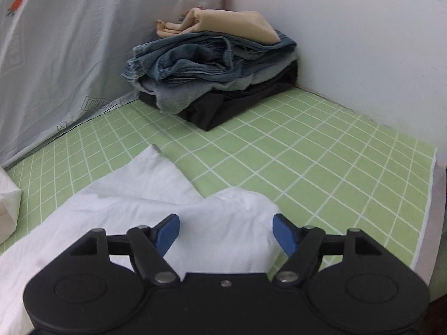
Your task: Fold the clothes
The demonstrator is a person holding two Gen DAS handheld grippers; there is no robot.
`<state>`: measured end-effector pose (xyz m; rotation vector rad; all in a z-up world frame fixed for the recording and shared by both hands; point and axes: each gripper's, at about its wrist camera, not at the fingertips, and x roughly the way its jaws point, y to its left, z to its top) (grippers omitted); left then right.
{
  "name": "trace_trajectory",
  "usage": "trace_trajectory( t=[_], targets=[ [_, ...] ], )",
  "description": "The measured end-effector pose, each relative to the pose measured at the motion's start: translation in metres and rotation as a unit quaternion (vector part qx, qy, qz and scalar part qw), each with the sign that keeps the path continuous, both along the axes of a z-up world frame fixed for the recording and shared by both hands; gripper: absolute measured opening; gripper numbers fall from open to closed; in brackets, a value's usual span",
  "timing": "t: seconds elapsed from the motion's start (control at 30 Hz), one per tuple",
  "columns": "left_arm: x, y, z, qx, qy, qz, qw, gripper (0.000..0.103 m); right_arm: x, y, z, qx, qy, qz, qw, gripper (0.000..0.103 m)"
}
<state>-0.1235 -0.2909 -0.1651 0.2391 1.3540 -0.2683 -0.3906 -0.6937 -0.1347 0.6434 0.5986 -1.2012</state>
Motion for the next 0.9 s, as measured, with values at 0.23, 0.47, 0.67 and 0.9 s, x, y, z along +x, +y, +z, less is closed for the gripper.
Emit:
trace_trajectory(
  t=[0.23, 0.47, 0.67, 0.9],
  targets=[
    [-0.007, -0.004, 0.003, 0.0, 0.002, 0.002, 1.0, 0.103, -0.019, -0.001, -0.007, 0.016, 0.005, -0.031, 0.999, 0.076],
    [-0.014, -0.009, 0.005, 0.002, 0.004, 0.014, 0.9999, 0.103, -0.012, 0.006, -0.005, -0.001, 0.044, -0.003, 0.999, 0.021],
    [-0.027, -0.012, 0.008, 0.001, 0.013, 0.026, 0.9996, 0.103, -0.011, 0.018, -0.001, -0.026, 0.089, 0.024, 0.995, 0.002],
    [-0.061, -0.017, 0.013, -0.007, 0.014, 0.017, 0.9997, 0.103, -0.057, 0.037, -0.002, -0.033, 0.151, 0.036, 0.987, 0.002]
  ],
)
